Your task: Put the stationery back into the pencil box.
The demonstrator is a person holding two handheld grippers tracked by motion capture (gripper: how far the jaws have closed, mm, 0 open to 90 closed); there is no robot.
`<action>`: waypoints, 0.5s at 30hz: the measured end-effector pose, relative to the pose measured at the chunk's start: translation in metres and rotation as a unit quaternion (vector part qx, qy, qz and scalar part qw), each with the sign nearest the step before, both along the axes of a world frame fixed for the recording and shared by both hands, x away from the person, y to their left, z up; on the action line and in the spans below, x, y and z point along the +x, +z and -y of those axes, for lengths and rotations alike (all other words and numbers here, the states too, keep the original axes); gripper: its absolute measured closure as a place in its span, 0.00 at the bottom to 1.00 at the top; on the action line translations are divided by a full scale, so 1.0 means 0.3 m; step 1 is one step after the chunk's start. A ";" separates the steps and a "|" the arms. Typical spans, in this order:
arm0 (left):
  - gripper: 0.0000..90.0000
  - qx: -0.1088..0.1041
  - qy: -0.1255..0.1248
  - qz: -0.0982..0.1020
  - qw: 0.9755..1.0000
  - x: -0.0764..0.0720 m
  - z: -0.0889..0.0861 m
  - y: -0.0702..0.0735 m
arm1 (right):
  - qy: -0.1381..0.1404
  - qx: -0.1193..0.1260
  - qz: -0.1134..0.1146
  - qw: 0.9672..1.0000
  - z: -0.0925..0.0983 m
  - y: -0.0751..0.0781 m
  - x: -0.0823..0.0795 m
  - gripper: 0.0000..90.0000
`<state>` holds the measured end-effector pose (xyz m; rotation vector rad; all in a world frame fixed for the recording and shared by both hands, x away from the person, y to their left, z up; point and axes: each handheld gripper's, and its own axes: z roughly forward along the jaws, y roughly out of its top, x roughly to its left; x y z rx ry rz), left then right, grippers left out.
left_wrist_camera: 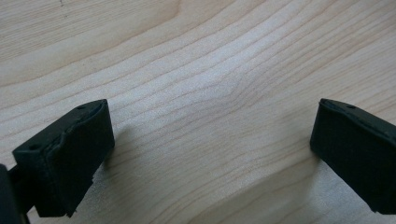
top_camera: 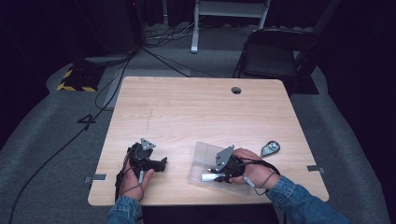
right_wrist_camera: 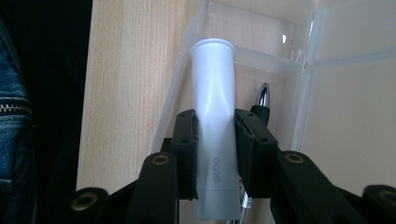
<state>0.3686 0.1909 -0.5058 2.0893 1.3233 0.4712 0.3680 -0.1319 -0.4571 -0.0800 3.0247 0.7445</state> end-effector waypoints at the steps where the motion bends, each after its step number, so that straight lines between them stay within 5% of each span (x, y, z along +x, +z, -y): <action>1: 0.00 0.000 0.000 0.001 1.000 0.000 0.000 0.000 | 0.000 0.000 0.001 1.000 0.000 -0.001 0.001 0.79; 6: 0.00 0.000 -0.001 0.000 1.000 0.000 0.000 0.000 | -0.011 0.001 -0.006 1.000 -0.002 -0.013 0.002 0.79; 15: 0.00 0.000 0.000 0.000 1.000 0.000 0.000 0.000 | -0.001 -0.007 0.019 1.000 -0.006 -0.023 0.004 0.78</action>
